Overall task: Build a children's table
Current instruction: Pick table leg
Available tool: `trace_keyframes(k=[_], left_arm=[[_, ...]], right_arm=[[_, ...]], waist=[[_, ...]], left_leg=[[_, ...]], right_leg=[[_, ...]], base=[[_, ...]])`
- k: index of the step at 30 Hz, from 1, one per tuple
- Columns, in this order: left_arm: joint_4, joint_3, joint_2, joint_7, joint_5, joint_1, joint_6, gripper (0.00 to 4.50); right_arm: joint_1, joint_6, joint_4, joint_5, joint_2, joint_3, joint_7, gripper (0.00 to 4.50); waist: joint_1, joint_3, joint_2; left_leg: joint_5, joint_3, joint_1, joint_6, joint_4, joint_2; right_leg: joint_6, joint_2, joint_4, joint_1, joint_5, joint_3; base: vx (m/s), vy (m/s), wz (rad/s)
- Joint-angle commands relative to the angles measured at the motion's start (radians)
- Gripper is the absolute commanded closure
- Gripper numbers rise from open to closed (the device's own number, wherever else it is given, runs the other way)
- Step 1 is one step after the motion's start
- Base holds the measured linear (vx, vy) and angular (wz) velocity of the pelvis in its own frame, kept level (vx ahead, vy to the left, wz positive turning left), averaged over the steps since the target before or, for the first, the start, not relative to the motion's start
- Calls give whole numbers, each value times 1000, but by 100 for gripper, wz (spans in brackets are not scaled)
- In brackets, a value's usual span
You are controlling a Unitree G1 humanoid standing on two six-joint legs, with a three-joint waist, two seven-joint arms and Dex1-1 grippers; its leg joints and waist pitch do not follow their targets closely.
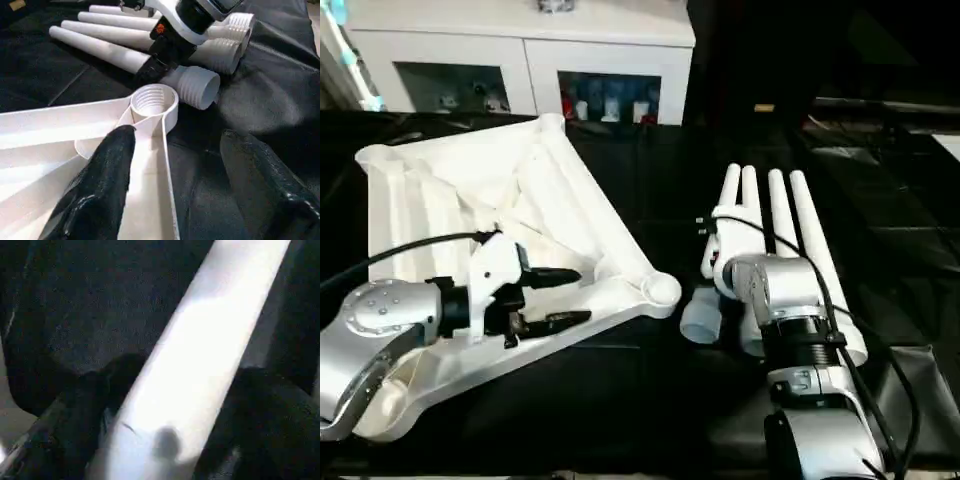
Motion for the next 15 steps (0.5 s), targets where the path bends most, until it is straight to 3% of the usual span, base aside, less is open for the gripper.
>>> trace_keyframes(k=[1, 10, 15], left_arm=[[-31, -9, 2, 8, -11, -15, 14, 109], [-48, -18, 1, 13, -15, -28, 39, 36], [-49, -20, 2, 16, -15, -33, 44, 3]], right_arm=[[-7, 15, 24, 3, 3, -24, -12, 35], [-9, 6, 72, 15, 6, -51, -26, 111], [-13, -1, 77, 18, 8, -68, -36, 151]], waist=[[2, -66, -5], [7, -64, -5], [8, -66, -5]], left_leg=[[-58, -28, 29, -21, -71, 82], [-116, -28, 32, -54, -76, 82], [-100, -28, 30, -53, -74, 80]], right_leg=[[-216, -82, -56, 31, 52, 39], [-202, -82, -62, 28, -18, 39], [-201, -81, -59, 29, 16, 39]], base=[[0, 0, 0], [0, 0, 0], [0, 0, 0]])
